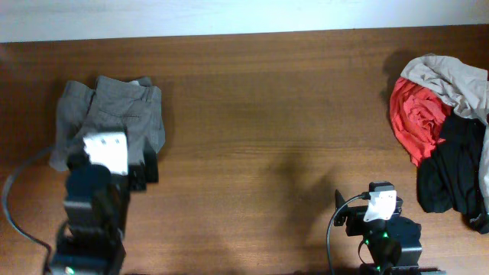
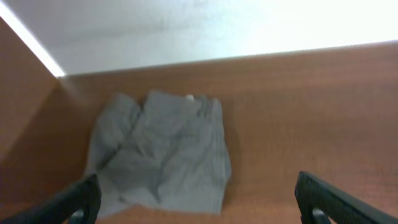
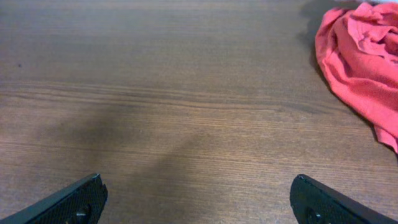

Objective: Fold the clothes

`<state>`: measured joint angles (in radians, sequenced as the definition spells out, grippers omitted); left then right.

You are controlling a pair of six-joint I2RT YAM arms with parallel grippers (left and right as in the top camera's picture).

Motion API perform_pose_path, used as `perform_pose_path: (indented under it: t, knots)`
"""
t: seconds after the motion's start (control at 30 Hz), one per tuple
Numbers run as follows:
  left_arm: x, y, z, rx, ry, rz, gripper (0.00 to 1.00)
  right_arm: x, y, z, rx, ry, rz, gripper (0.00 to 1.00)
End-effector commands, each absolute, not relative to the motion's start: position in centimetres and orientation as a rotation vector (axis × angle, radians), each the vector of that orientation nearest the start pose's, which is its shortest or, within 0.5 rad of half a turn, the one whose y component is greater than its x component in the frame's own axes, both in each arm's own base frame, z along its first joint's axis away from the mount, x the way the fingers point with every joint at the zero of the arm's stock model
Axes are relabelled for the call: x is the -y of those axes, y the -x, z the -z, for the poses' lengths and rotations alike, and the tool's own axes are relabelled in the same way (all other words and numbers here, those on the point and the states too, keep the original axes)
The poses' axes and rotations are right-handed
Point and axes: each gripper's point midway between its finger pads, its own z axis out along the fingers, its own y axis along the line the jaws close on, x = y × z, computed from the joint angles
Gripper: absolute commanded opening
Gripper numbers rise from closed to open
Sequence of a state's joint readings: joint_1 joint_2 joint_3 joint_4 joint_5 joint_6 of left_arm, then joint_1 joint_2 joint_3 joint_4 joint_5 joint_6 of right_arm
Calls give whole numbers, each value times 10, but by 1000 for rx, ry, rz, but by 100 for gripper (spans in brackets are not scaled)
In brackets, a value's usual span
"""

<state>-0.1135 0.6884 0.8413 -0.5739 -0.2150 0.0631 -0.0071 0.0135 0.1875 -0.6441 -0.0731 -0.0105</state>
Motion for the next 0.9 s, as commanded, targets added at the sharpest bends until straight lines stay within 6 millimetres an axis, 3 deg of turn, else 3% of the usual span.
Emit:
perform_pose_path:
  t: [0.0, 0.13, 0.3, 0.6, 0.73, 0.87]
  knots:
    - [-3, -253, -240, -1979, -75, -161, 99, -11, -206, -109, -2029, 42, -67, 99]
    - [-4, -235, -202, -1975, -76, -156, 99, -11, -206, -109, -2029, 42, -67, 99]
    - [-4, -222, -174, -1933, -76, -143, 99, -11, -206, -109, -2029, 42, -67, 99]
    - [5, -217, -143, -1899, -109, -86, 99, -11, -206, -109, -2029, 42, -68, 99]
    - [5, -217, -114, -1959, -118, -91, 99, -11, -206, -109, -2029, 42, -67, 99]
    - [5, -218, -115, -1960, -119, -89, 99, -11, -206, -109, -2029, 42, -67, 99]
